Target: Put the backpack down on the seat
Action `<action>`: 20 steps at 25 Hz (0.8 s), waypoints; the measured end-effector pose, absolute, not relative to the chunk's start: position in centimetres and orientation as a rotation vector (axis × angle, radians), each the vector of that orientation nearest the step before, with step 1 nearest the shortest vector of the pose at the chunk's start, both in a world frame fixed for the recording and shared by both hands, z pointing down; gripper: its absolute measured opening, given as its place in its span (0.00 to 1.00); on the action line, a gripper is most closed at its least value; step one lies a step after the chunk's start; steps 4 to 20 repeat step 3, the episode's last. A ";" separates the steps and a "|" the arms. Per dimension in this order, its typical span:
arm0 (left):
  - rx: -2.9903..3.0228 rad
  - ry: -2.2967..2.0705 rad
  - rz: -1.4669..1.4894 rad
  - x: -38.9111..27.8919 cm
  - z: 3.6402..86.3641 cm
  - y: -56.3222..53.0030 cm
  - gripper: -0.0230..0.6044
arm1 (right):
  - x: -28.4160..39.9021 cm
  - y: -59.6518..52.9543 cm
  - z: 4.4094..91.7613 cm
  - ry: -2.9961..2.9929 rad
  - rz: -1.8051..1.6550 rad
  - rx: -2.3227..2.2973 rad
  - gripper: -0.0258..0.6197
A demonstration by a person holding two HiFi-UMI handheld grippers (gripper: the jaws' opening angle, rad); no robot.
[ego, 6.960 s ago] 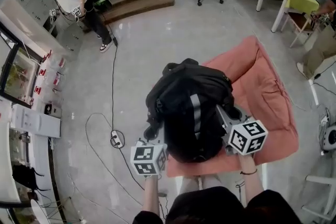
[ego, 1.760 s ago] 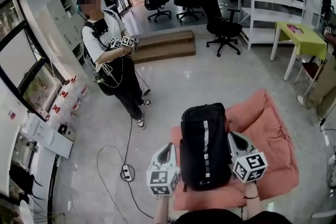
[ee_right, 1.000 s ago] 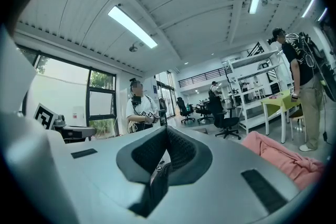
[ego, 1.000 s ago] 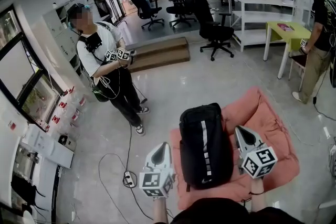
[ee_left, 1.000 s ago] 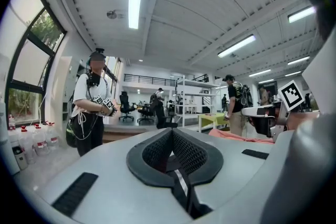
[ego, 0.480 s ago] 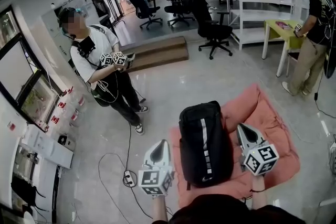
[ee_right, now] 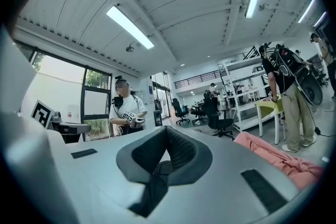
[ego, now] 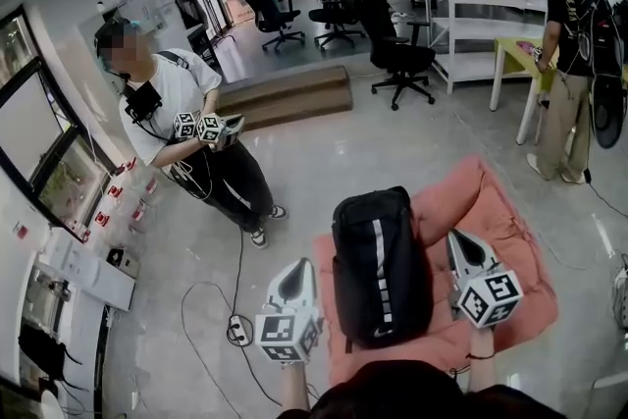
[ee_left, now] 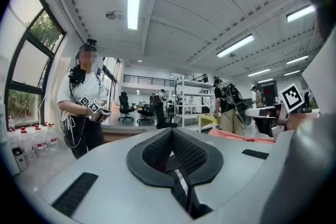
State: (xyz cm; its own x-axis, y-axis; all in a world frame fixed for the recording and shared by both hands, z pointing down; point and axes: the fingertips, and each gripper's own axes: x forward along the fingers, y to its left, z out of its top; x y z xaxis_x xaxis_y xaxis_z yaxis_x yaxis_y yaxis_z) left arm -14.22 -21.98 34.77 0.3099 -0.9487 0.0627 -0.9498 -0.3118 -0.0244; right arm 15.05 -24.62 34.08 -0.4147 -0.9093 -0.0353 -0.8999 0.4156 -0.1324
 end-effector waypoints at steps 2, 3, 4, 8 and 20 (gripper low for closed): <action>2.532 -1.834 0.104 -14.2 34.7 -22.0 0.06 | 15.3 -24.7 34.1 2.555 -0.141 -1.650 0.06; 2.533 -1.834 0.104 -14.2 34.7 -22.1 0.06 | 15.4 -24.7 34.1 2.554 -0.141 -1.655 0.06; 2.533 -1.834 0.104 -14.2 34.7 -22.1 0.06 | 15.4 -24.7 34.1 2.554 -0.141 -1.655 0.06; 2.533 -1.834 0.104 -14.2 34.7 -22.1 0.06 | 15.4 -24.7 34.1 2.554 -0.141 -1.655 0.06; 2.533 -1.834 0.104 -14.2 34.7 -22.1 0.06 | 15.4 -24.7 34.1 2.554 -0.141 -1.655 0.06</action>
